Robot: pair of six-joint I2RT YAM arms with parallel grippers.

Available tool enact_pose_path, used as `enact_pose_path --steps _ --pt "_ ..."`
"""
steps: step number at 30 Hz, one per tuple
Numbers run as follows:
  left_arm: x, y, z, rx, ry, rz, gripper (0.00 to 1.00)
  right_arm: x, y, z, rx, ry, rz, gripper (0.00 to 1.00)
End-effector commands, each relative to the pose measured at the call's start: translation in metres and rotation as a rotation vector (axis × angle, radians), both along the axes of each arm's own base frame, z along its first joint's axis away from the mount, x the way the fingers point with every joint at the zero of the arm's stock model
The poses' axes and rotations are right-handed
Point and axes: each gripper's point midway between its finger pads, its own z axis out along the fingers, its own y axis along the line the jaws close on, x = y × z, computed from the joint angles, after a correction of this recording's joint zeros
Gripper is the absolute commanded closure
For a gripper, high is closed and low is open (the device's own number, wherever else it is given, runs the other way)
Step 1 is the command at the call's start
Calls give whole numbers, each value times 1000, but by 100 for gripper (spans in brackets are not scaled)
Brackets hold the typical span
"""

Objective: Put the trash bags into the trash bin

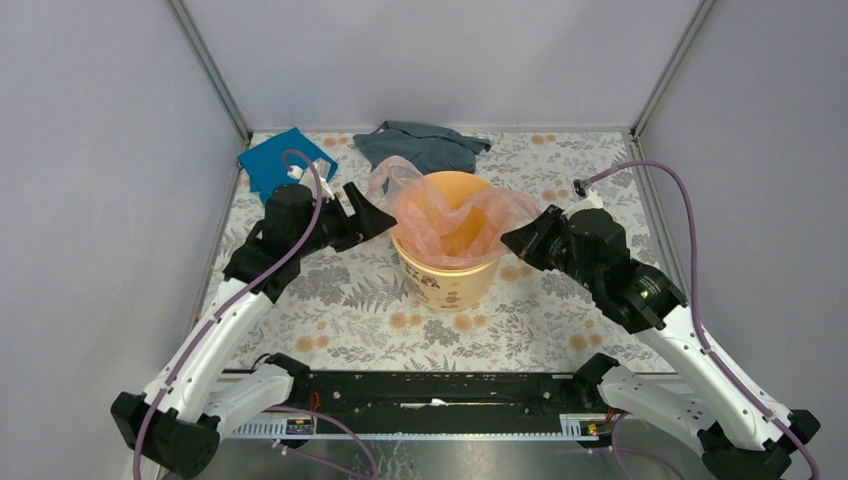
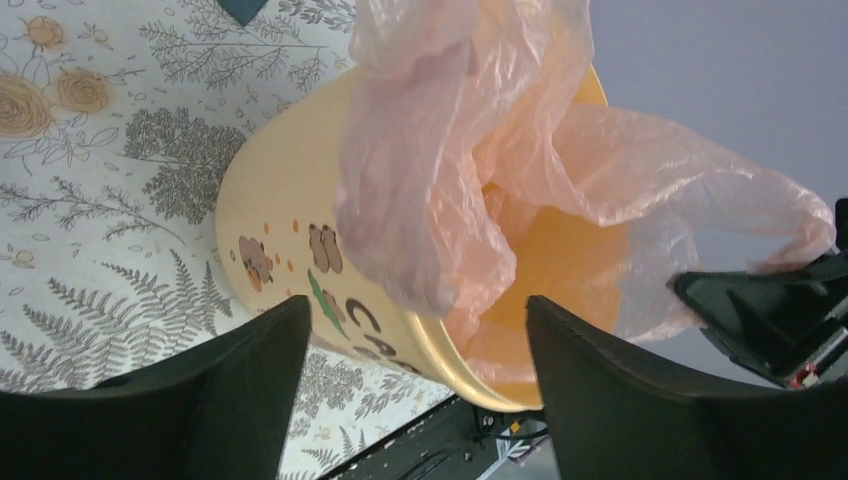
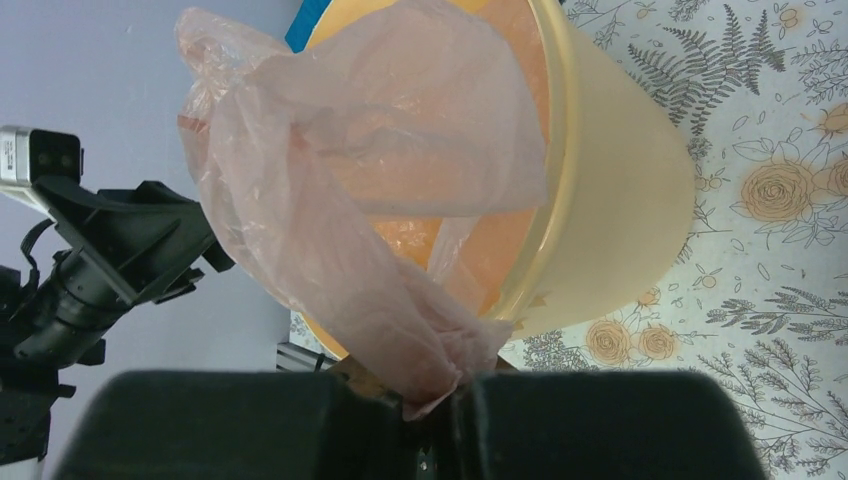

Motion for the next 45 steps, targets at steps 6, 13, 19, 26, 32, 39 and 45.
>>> enact_pose_path --steps 6,13,19,26,32,39,45 --pt "23 10 28 48 -119 68 88 -2 -11 9 -37 -40 -16 97" --pt "-12 23 39 119 -106 9 100 -19 -38 9 -203 -74 14 99" --pt "-29 35 23 159 -75 23 100 -30 -48 -13 -262 -29 32 99" --pt "-39 44 -13 207 -6 33 100 -35 -61 -49 -322 29 -3 97" --pt "-33 37 -35 201 26 13 100 -22 -60 -69 -375 32 -18 96" --pt "-33 36 -71 210 86 17 100 -12 -64 -98 -463 75 -39 96" --pt "-28 23 -88 141 103 3 100 -2 -57 -119 -456 43 -33 91"
